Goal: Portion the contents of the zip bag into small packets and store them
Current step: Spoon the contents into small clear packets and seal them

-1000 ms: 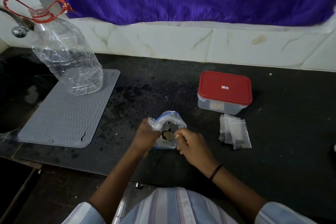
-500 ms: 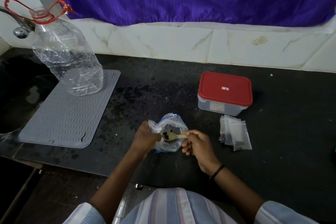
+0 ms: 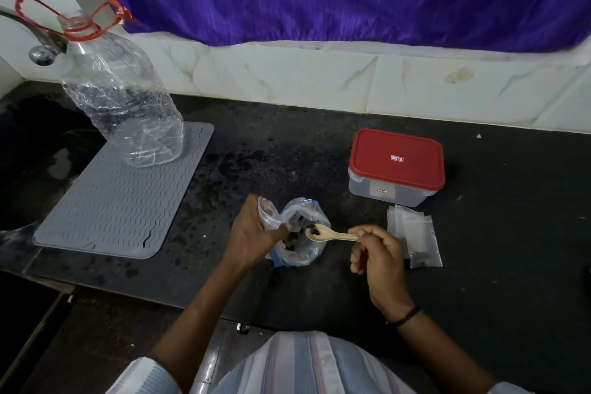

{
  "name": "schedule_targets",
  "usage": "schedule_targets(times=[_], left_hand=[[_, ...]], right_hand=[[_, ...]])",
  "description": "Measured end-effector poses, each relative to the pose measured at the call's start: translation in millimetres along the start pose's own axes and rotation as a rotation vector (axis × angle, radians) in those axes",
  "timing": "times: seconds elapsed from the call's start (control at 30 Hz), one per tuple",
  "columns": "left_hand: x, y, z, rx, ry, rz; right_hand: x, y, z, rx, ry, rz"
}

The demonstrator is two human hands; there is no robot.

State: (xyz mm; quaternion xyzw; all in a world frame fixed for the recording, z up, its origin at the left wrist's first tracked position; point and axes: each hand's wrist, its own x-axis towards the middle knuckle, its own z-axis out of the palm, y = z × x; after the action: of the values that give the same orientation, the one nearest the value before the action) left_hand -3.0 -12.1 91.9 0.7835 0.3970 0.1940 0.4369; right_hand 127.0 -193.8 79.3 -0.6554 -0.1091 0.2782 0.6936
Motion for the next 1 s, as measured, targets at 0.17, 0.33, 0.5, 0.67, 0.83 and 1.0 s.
schedule_targets(times=[0.17, 0.33, 0.5, 0.67, 0.83, 1.0], left_hand=[[-5.3, 8.2, 0.3, 0.052, 0.026, 0.236], [-5.0, 7.8, 8.5, 0.092, 0.0, 0.322], [-2.9, 8.6, 12.4, 0.163, 0.011, 0.393], [-3.6, 0.9, 14.5, 0.184, -0.028, 0.422], [-4.5, -4.6, 10.9, 0.162, -0.023, 0.366], [-6.7, -0.5, 3.3, 0.133, -0.008, 0.24]], right_hand=[[-5.7, -35.1, 7.3, 0.085, -0.001, -0.054], [-8.0, -61.5, 20.3, 0.076, -0.088, -0.123], [-8.0, -62.7, 29.9, -0.214, -0.218, -0.26], [-12.5, -76.8, 39.4, -0.902, -0.489, -0.695], [-16.2, -76.1, 48.4, -1.16, -0.56, -1.006], [-15.2, -71.7, 28.5, -0.949, -0.331, -0.957]])
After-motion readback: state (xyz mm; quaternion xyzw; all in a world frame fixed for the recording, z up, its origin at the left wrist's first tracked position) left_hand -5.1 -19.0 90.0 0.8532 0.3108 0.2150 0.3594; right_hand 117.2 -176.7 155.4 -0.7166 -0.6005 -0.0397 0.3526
